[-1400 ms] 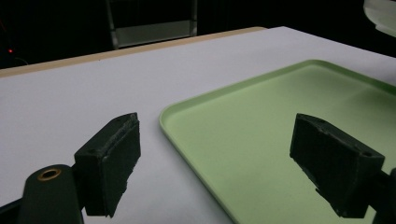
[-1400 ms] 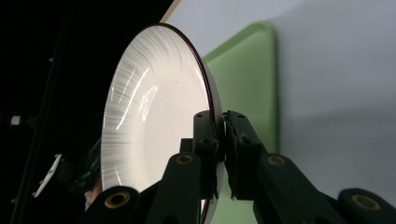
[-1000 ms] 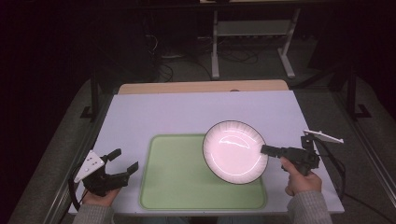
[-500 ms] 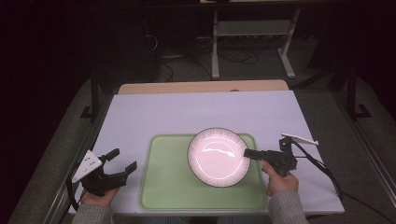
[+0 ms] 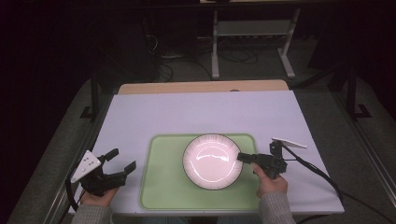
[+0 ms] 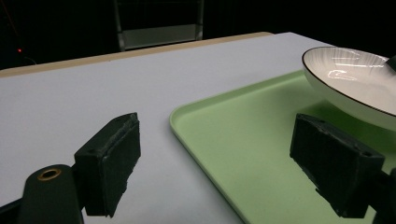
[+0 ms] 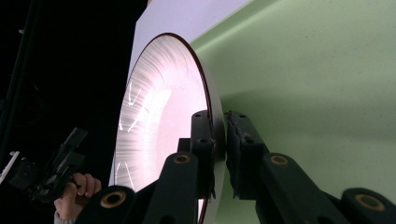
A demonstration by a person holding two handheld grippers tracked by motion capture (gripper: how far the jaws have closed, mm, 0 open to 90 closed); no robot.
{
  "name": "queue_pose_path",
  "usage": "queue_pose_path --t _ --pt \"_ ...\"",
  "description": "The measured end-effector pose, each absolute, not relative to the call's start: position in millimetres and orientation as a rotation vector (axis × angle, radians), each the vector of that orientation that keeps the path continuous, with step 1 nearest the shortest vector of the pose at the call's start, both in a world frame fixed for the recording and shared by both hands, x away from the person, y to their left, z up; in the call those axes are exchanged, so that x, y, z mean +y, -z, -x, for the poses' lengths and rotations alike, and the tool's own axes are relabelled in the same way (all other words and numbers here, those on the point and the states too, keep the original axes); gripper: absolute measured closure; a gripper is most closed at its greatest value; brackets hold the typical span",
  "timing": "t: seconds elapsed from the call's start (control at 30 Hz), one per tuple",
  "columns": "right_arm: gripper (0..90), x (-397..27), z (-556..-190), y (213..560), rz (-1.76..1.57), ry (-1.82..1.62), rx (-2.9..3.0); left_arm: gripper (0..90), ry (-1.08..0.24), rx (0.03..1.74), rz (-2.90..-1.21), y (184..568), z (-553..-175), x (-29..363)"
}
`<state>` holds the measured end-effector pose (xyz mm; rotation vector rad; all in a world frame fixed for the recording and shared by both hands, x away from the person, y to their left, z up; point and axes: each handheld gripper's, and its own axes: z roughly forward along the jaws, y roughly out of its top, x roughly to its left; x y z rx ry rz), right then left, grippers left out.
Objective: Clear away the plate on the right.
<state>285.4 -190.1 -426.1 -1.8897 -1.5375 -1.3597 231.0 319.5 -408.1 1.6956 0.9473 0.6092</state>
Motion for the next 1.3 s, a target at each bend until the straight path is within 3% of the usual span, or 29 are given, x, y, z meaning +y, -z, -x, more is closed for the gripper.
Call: queue_pose_path --t 0.53,1.3 --pt "83.1 -174 -288 450 2.035 1.23 -1.611 15.9 -0.612 0.943 -1.696 408 -230 320" --pt "82.0 -166 -283 452 2.043 1.262 -1.57 15.9 -0.62 0.947 -1.694 407 -229 320"
